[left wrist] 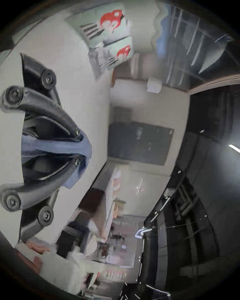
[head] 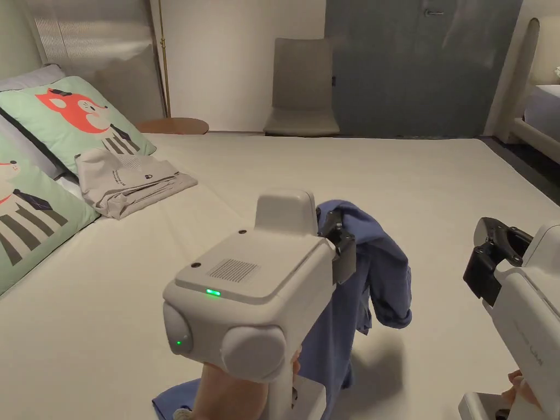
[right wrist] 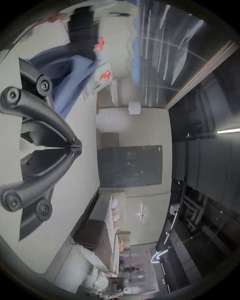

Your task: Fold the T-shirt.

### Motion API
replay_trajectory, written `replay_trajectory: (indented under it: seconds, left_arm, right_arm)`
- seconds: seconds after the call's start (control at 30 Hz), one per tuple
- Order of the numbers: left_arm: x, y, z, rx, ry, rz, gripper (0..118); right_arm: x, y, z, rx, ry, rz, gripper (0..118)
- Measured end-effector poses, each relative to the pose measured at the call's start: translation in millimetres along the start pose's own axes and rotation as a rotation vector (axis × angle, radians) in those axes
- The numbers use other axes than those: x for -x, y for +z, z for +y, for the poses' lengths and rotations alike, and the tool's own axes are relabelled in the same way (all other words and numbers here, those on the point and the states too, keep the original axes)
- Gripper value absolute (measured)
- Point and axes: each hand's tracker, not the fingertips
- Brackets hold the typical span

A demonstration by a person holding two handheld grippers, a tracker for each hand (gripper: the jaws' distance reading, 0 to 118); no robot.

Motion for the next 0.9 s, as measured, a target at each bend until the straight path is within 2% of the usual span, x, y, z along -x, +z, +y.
replay_trajectory:
  seconds: [0.17,0.33,0.4,0.47,0.5,0.53,0.57,0.6,0.63,0.7,0.9]
  left_arm:
    - [-21.7,-64.2,-97.4,0.345,0.024,-0.059,7]
    - [-29.7,-104.1,-187.9,0.69,0.048,-0.04,7]
    - [-30.7,-108.1,-205.5,0.73,0.035,-0.038,7]
    - [-31.7,-102.8,-201.2,0.69,0.023,-0.033,8]
    - [-30.3,-102.9,-193.6,0.688,0.035,-0.036,16]
    - [-27.9,-103.2,-185.0,0.68,0.06,-0.038,38]
    - [-25.9,-100.3,-175.2,0.66,0.064,-0.035,67]
    - [-24.3,-93.0,-163.7,0.608,0.052,-0.02,102]
    - [-21.2,-84.8,-148.6,0.548,0.041,0.003,112]
    - [-12.2,-62.8,-115.0,0.416,0.035,0.002,107]
    - [30.9,17.9,-24.2,0.008,-0.05,0.282,106]
  right_arm:
    - [-31.7,13.3,-8.7,0.022,-0.015,-0.067,1]
    - [-40.7,19.3,-18.7,0.048,-0.016,-0.084,1]
    - [-40.8,19.2,-20.2,0.054,-0.011,-0.084,1]
    - [-40.6,18.6,-20.5,0.058,-0.009,-0.082,1]
    - [-40.7,17.9,-20.5,0.059,-0.008,-0.08,1]
    - [-40.1,17.2,-20.4,0.059,-0.007,-0.08,1]
    - [-39.4,16.6,-20.1,0.058,-0.008,-0.08,1]
    - [-39.3,16.4,-19.6,0.056,-0.01,-0.077,1]
    - [-39.1,16.1,-19.1,0.052,-0.011,-0.075,1]
    - [-37.2,16.0,-18.5,0.043,-0.006,-0.073,1]
    - [-30.4,15.3,-15.7,0.024,-0.007,-0.057,1]
